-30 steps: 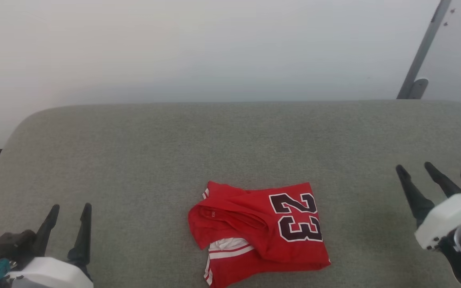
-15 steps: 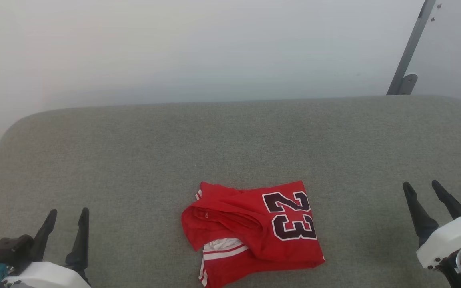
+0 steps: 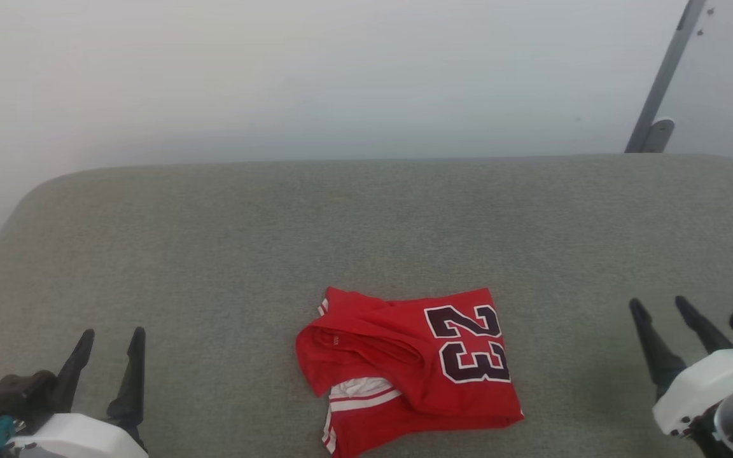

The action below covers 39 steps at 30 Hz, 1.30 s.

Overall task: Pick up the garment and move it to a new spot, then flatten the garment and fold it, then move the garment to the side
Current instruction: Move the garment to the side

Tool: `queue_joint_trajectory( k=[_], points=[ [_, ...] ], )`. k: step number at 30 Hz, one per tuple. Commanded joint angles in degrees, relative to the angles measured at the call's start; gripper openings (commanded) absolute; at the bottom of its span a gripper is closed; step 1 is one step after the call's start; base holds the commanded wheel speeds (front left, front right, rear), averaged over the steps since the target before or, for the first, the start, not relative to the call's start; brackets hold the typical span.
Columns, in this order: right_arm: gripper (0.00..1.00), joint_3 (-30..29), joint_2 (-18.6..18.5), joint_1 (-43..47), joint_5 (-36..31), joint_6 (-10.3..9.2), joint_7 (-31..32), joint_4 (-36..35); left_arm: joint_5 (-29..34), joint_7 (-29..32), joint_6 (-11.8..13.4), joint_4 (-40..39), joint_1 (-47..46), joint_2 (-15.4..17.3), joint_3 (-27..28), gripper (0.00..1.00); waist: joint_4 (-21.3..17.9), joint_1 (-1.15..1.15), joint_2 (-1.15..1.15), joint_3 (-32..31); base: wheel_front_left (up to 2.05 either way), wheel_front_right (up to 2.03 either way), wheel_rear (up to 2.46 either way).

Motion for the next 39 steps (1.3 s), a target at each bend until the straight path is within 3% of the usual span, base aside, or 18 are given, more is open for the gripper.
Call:
queue_joint_trajectory(
  k=[1,15,31,32,33,39],
  points=[
    [1.0,0.7,0.4,0.3,0.2,-0.01,0.7,-0.2,-0.1,0.2,-0.3,-0.2,-0.8,0.1,-0.1,1.0,0.8,0.0,0.0,0.2,0.0,0.0,0.0],
    [1.0,9.9,0.2,-4.4,3.9,-0.01,12.5,2.7,1.1,1.5,-0.4,-0.9,-4.3,-1.3,-2.8,1.0,7.8,0.0,0.0,3.4,0.0,0.0,0.0],
    [1.0,12.6,-1.3,-9.4,5.4,-0.01,29.9,9.1,2.0,0.3,-1.6,1.4,-7.5,-4.5,-4.6,1.0,13.0,0.0,0.0,9.3,0.0,0.0,0.0],
    [0.83,13.1,-1.2,-9.7,5.4,-0.02,30.9,9.3,2.1,0.3,-1.7,1.5,-7.7,-4.6,-4.6,1.0,13.0,0.0,0.0,9.5,0.0,0.0,0.0],
    [0.0,13.5,-1.3,-9.8,5.5,-0.01,31.7,9.4,2.1,0.3,-1.7,1.7,-7.9,-4.7,-4.6,1.0,13.1,0.0,0.0,9.7,0.0,0.0,0.0],
    [0.0,12.7,-3.0,-11.6,3.7,-0.12,32.2,8.9,2.3,0.0,-1.9,2.6,-8.8,-5.0,-4.3,1.0,12.4,0.0,0.0,10.1,0.0,0.0,0.0]
  ],
)
